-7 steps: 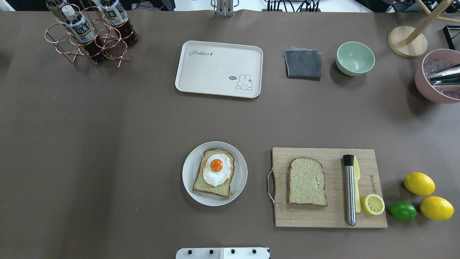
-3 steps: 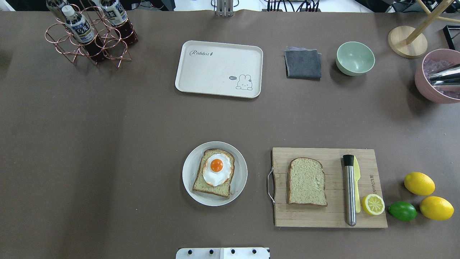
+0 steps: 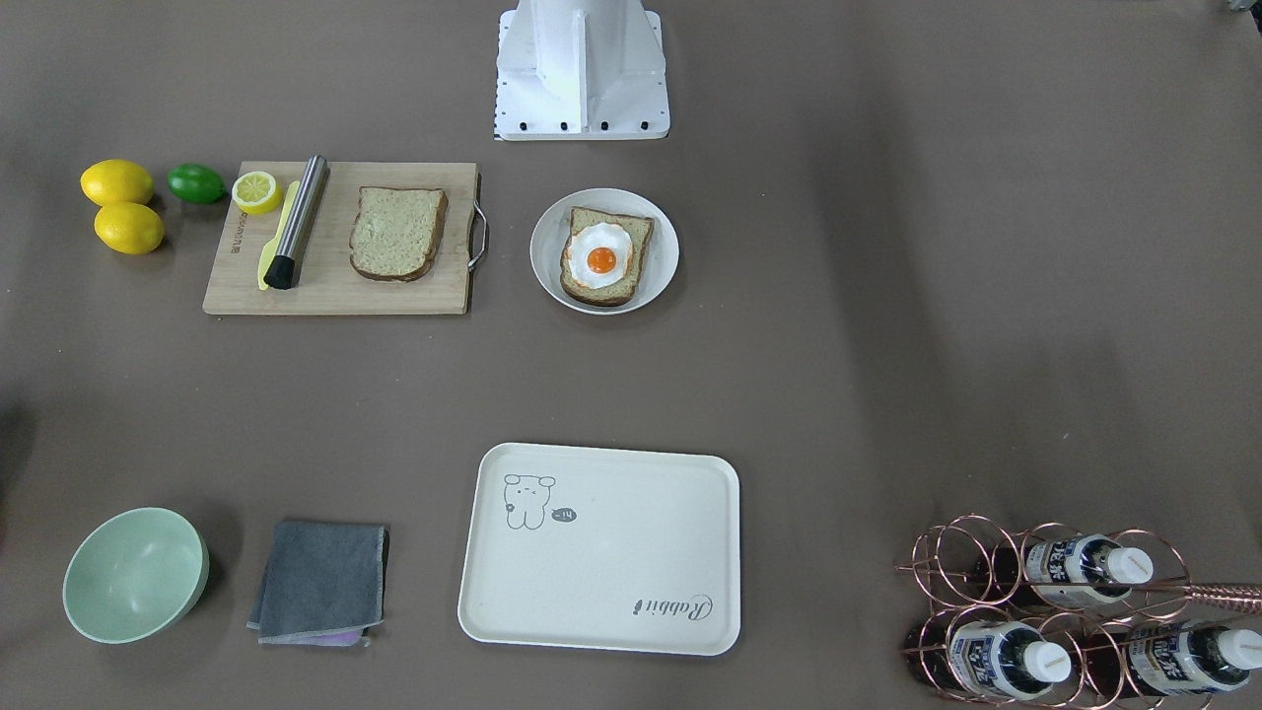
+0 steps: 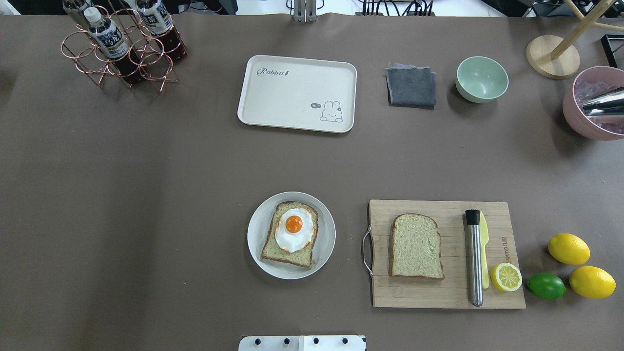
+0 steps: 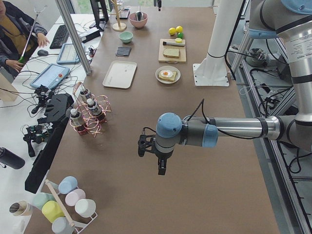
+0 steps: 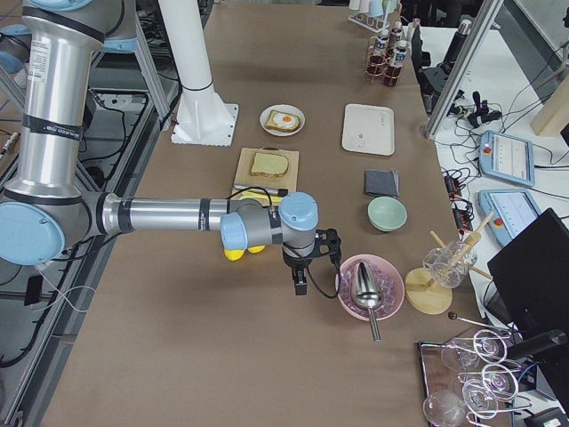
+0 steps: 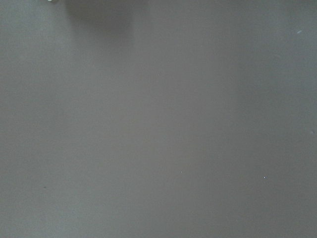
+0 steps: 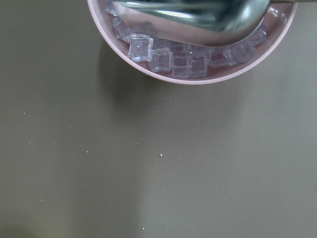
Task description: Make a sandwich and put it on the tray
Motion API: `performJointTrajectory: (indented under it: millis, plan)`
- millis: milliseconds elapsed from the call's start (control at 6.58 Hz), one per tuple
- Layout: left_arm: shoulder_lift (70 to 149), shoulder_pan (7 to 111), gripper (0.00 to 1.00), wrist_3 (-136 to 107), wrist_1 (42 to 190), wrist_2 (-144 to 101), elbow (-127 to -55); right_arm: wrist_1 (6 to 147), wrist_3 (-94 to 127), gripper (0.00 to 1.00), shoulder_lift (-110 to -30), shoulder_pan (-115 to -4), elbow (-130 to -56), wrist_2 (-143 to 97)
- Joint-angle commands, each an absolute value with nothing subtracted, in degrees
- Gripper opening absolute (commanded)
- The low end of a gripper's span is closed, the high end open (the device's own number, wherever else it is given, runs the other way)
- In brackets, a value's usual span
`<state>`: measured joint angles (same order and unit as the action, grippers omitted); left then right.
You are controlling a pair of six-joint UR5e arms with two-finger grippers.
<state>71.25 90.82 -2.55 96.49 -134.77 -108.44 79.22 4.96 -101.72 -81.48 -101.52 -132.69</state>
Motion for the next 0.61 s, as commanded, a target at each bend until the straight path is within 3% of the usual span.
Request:
performJointTrajectory:
  millis: [0,456]
  plan:
    - [71.19,89.31,0.98,-2.46,98.95,-134.56,-108.11,79.1,5.27,0.99,-102.22,-81.47,-101.69,-132.8]
    - [68.39,89.11,0.98,-7.43,104.85,-135.08,-107.58,79.1,5.54,0.99,-101.87,-80.78,-102.39,-133.33]
